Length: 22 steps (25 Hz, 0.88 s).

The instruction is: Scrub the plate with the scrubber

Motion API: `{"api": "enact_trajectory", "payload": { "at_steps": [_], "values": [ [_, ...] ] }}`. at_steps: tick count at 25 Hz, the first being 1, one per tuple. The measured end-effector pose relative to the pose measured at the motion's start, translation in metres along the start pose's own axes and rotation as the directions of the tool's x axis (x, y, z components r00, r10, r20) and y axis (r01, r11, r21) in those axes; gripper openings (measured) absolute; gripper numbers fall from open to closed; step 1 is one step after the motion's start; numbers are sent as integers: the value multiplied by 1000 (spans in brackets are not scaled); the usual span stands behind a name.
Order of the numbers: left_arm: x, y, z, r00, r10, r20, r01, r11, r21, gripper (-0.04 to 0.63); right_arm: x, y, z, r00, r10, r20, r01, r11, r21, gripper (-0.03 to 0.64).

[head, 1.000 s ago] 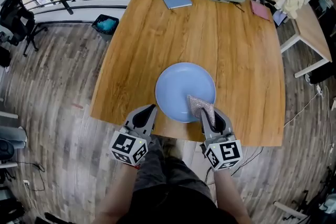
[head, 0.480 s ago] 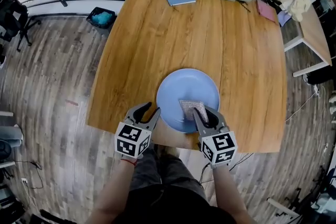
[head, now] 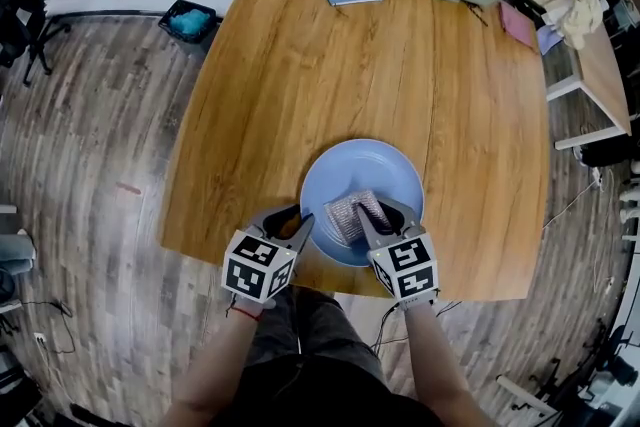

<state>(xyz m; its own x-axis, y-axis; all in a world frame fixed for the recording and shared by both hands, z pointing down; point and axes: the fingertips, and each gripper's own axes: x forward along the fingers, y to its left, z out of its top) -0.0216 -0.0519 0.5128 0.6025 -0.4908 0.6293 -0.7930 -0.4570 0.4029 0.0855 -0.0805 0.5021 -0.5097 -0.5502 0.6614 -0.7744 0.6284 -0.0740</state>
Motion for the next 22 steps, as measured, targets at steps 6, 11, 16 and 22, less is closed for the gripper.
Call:
{"api": "enact_trajectory", "payload": {
  "at_steps": [6,11,16,22],
  "values": [
    [0,1,1,1000,-21,-10,22,999,24,104,24,21,3,997,20,-68,-34,976,-216,86],
    [0,1,1,999,-19,-34,20,999,40,104,44,35,16,995,28,-96,-69,882,-466,84],
    [2,1,1,999,10,-49,-7,998,58,104,62,25,29,995,2,-105,-62,816,-575,83],
    [4,-1,-5,998,44,-48,-41,998,54,100,69,-6,30,993,-70,-99,0,815,-580,80]
  ]
}}
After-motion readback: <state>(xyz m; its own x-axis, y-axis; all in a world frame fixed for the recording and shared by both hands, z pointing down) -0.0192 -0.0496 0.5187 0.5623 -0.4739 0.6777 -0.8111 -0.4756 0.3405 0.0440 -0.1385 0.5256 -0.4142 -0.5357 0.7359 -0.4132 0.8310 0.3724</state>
